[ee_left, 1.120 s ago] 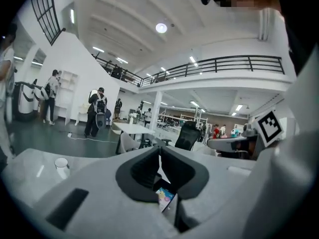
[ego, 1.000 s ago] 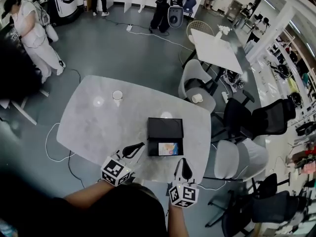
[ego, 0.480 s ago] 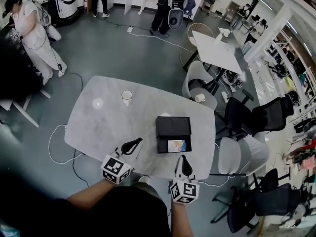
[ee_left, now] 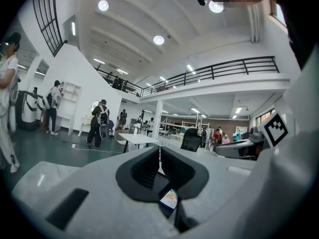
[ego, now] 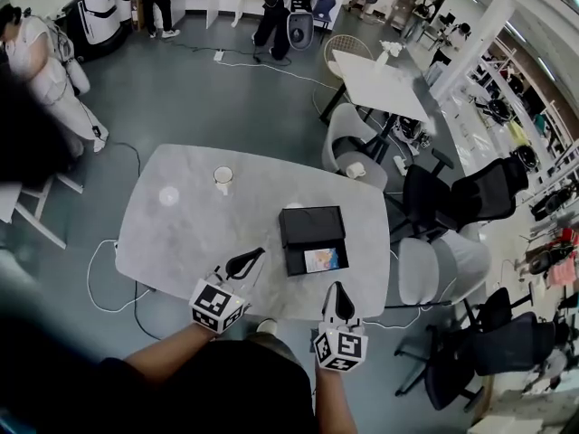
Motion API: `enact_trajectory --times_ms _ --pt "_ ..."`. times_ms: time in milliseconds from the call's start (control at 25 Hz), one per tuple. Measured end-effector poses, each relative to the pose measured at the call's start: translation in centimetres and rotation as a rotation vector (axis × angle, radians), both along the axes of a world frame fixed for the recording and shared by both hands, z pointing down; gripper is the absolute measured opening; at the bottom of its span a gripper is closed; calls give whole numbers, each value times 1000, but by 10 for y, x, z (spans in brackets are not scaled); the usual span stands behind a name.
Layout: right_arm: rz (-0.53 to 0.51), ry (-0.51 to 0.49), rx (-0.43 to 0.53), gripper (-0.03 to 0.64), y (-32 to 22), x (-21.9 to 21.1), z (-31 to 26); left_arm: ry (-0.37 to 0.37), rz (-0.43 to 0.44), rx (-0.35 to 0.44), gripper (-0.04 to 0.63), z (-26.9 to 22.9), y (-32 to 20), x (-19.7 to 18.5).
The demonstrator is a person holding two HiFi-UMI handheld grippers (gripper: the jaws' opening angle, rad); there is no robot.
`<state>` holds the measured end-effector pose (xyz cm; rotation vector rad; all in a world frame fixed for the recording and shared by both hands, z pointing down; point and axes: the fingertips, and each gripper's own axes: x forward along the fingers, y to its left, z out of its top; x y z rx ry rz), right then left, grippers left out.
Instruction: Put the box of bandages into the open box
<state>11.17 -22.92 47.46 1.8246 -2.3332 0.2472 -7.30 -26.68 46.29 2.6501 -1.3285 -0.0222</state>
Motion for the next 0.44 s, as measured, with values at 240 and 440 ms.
enact_trajectory --times_ms 240,440 --pt "27 -8 -5 11 -5 12 8 -11 36 -14 26 9 -9 21" --pt "19 -15 -14 11 -17 17 15 -20 63 -37 26 19 -21 33"
